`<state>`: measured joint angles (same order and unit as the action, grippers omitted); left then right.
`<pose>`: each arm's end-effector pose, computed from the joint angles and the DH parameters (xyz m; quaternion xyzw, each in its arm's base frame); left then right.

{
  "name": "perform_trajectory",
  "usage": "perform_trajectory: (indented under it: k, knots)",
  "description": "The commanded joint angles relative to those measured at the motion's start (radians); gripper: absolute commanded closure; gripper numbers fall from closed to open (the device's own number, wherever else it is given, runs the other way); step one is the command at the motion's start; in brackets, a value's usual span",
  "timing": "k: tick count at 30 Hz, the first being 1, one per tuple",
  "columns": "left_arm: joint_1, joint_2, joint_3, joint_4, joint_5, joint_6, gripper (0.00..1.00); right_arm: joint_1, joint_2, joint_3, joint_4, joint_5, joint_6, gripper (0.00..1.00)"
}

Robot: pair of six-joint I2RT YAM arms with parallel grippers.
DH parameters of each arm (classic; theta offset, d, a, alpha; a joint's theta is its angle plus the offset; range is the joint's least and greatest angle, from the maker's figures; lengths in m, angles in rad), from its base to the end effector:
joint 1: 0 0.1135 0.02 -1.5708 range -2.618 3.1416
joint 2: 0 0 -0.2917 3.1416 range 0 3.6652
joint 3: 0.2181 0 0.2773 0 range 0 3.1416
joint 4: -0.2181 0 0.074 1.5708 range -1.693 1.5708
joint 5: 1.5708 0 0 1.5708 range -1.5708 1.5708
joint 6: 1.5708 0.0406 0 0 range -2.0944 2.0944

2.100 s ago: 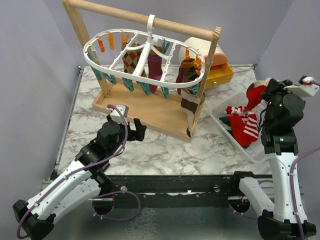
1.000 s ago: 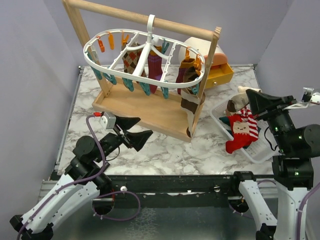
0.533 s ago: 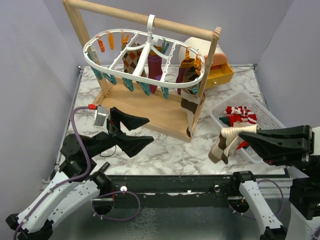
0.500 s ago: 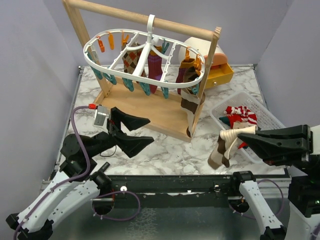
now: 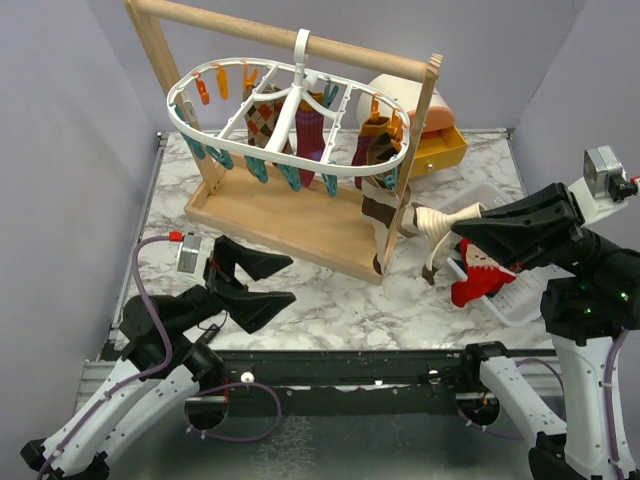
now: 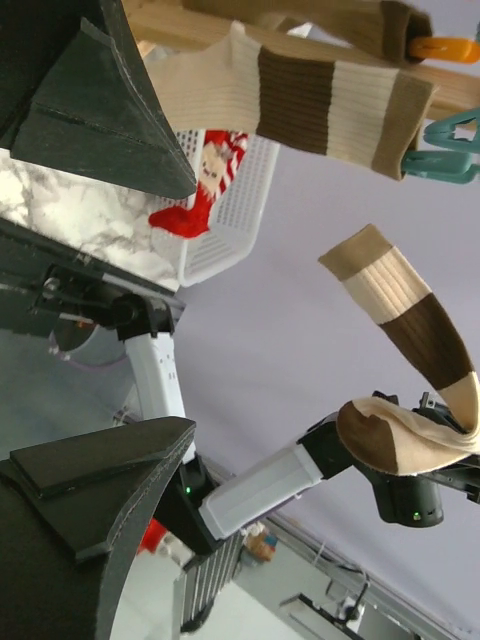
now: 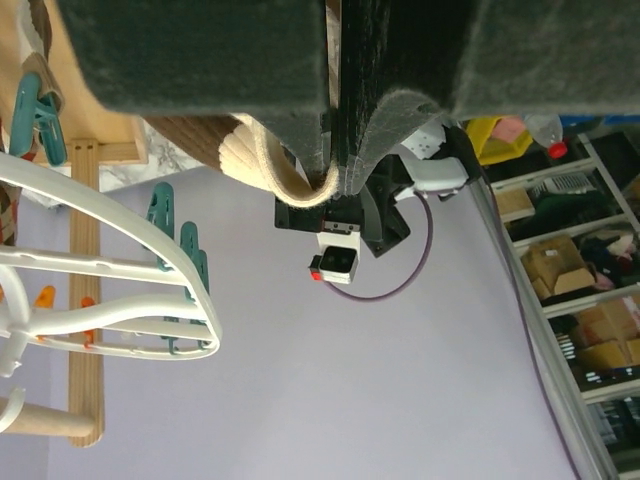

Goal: Clip the socks to the hanger
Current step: Pick up the sock from the bin.

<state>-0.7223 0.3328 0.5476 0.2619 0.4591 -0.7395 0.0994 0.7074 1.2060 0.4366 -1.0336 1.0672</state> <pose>0.0587 -0.0757 0.3758 0.1900 0.5082 -0.6433 0.5402 0.0599 0.0410 0.5615 -0.2891 0.4588 0.5837 0.6043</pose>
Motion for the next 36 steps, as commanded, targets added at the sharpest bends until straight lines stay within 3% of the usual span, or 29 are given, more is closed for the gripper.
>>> perform_trajectory:
  k: [1, 4, 12, 17, 25, 31, 36]
  knots:
    - [-0.006, -0.03, -0.029, 0.035, -0.047, 0.115, 0.01, 0.021, 0.009, -0.019, 0.149, -0.026, 0.081, 1.0]
    - [-0.005, 0.025, -0.012, 0.085, 0.013, 0.148, 0.01, 0.045, -0.003, -0.048, 0.147, -0.063, 0.091, 1.0]
    - [-0.029, 0.341, 0.096, 0.36, 0.284, 0.04, 0.01, 0.088, -0.043, -0.177, 0.143, -0.106, 0.122, 0.99]
    - [-0.135, 0.393, 0.127, 0.385, 0.241, 0.259, 0.01, 0.105, -0.03, -0.196, 0.16, -0.096, 0.138, 1.0]
    - [-0.341, 0.61, 0.225, 0.392, 0.194, 0.554, 0.01, 0.135, 0.026, -0.176, 0.21, -0.104, 0.175, 1.0]
    - [-0.375, 0.668, 0.268, 0.392, 0.107, 0.701, 0.01, 0.155, 0.029, -0.155, 0.166, -0.123, 0.162, 1.0]
    - [-0.382, 0.696, 0.297, 0.392, 0.092, 0.735, 0.01, 0.163, 0.019, -0.162, 0.166, -0.129, 0.173, 0.99]
